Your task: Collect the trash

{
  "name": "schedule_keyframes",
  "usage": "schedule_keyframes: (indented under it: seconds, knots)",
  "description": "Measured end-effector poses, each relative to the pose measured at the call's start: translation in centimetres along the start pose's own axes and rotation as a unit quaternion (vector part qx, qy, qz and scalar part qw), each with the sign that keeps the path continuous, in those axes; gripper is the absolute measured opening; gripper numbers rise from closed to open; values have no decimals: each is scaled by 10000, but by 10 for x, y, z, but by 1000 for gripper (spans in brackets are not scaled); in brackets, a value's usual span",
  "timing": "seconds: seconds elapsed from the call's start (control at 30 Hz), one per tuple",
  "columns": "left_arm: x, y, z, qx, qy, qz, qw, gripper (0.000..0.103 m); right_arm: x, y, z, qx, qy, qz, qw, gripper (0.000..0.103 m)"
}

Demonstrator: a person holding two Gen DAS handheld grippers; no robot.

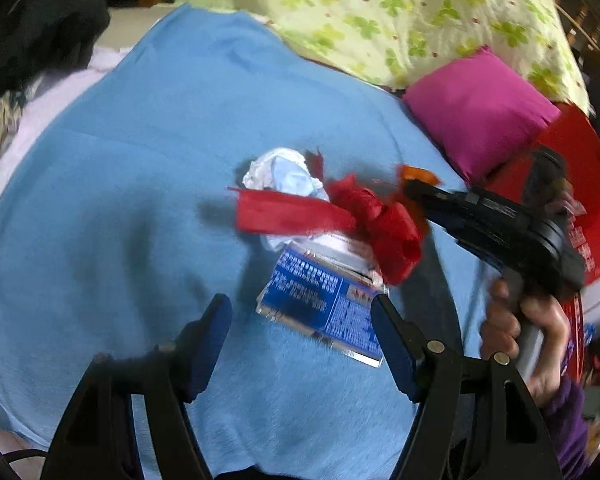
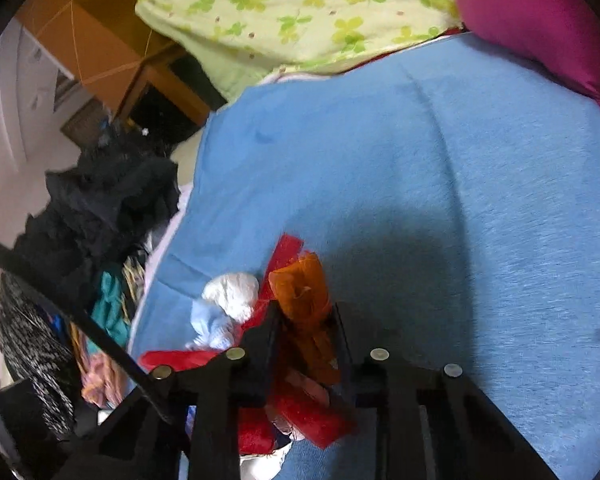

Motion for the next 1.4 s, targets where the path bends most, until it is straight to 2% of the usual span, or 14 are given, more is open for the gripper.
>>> schedule_keyframes:
  seconds: [0.13, 0.27, 0.43, 0.6, 0.77, 0.8, 0.9, 0.97, 1.17, 1.23, 1.27, 1.3, 1.4]
  knots:
    - [-1, -3, -17, 181, -132, 432, 9988, 73, -9, -7, 28, -223, -10, -25, 9997, 27]
    - [-6, -4, -27, 213, -412, 631, 9969, 73, -12, -8, 53, -385, 36, 89, 9992, 27]
    - [-12, -6, -38, 257, -589, 879, 9941, 73, -15, -4, 77, -473, 178, 294, 9983, 27]
    - [-13, -1, -53, 461, -683, 1170, 9897, 73, -13, -3, 94, -578, 155, 466, 9971, 27]
    - [-19, 13, -58, 541, -684, 1204, 9889, 71, -16, -6, 102, -688, 103, 446, 9966, 27]
    - [-19, 15, -56, 496, -699, 1190, 9892, 69, -16, -7, 103, -695, 98, 437, 9966, 27]
    - [-17, 18, -46, 349, -618, 1272, 9893, 53, -17, -8, 106, -727, 90, 429, 9964, 27]
    - [-12, 17, -34, 218, -573, 1284, 9898, 34, -16, -8, 109, -771, 96, 473, 9959, 27]
    - [-8, 20, -19, 147, -439, 1298, 9905, 21, -10, -5, 114, -843, 61, 545, 9949, 27]
    - [-8, 21, -14, 125, -417, 1116, 9928, 17, -8, -4, 116, -846, 71, 573, 9947, 27]
    - [-7, 19, -14, 126, -451, 1041, 9935, 4, -9, -3, 117, -840, 74, 594, 9947, 27]
    - [-5, 18, -13, 147, -566, 886, 9944, 0, -8, -2, 117, -838, 81, 617, 9945, 27]
    - [9, 15, -6, 227, -642, 788, 9946, 0, -9, 0, 121, -841, 122, 647, 9943, 27]
Point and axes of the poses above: each gripper's, at about its wrist camera, not at the fingertips, and z roughly against the way its jaws point, x to its left, y to its underside, the point moved 2 cm from there along -z, roughly the way its jaws point, and after that the axes turned 10 degrees about -x, right-handed, at the moved point
